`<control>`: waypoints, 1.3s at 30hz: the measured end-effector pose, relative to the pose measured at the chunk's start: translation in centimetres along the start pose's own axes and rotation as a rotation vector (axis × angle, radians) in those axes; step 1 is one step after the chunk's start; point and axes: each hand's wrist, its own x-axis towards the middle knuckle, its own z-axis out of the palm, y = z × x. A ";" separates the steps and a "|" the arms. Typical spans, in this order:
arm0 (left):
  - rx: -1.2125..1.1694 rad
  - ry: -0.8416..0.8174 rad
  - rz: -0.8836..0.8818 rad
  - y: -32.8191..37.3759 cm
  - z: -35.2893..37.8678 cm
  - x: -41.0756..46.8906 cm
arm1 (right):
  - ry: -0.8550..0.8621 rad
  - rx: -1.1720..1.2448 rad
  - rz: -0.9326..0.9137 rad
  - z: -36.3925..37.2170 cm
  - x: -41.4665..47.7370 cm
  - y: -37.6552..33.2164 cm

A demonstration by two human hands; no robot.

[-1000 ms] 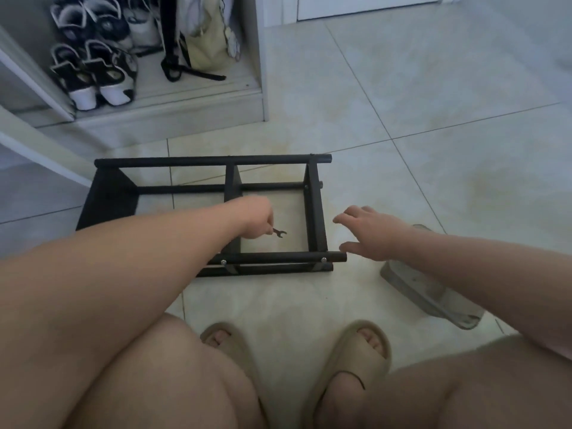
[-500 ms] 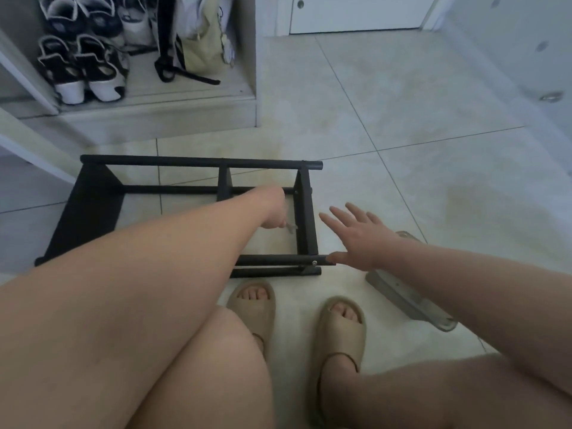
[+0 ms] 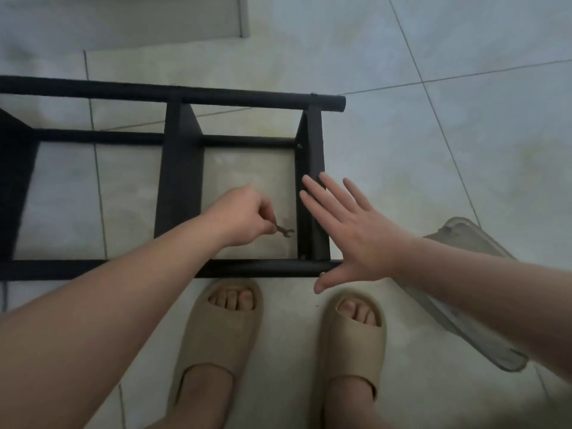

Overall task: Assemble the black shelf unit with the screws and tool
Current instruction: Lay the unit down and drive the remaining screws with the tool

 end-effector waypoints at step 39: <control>-0.890 -0.271 -0.144 1.6 3.9 1.4 | 0.183 0.289 -0.033 3.0 1.1 0.4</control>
